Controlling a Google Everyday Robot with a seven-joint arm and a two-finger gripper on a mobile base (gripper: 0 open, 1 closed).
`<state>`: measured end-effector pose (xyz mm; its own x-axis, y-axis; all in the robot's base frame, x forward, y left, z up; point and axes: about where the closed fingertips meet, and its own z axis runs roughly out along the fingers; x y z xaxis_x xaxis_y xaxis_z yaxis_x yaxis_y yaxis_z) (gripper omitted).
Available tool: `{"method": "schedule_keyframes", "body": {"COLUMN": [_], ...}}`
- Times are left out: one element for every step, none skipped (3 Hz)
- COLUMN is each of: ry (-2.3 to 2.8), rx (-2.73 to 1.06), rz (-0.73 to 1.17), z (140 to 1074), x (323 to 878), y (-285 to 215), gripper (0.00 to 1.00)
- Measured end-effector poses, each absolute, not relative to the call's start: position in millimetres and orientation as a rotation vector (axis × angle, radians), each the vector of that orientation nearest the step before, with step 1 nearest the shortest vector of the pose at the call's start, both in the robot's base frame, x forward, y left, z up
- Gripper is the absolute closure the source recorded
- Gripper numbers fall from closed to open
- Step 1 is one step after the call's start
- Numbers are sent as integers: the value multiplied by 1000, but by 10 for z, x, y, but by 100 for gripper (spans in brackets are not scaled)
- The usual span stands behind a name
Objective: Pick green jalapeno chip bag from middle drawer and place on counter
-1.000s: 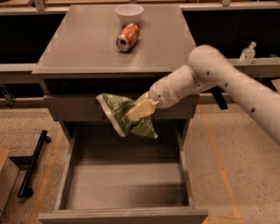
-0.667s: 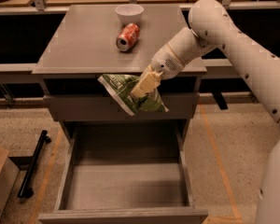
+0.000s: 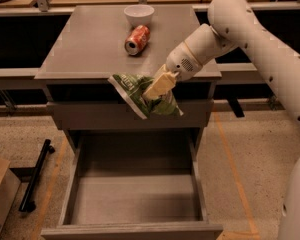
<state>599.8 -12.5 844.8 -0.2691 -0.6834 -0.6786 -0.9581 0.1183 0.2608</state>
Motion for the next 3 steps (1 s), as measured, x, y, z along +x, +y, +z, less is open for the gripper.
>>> {"method": "schedule_keyframes", "body": {"ry": [1981,1918,1848], "rx": [-1567,-1567,-1539], "rz": [768,506,315], "z": [8848,9524,9920], "x": [6156,6320,6586], "y": [-159,-187,-192], "gripper": [100,100,100]}}
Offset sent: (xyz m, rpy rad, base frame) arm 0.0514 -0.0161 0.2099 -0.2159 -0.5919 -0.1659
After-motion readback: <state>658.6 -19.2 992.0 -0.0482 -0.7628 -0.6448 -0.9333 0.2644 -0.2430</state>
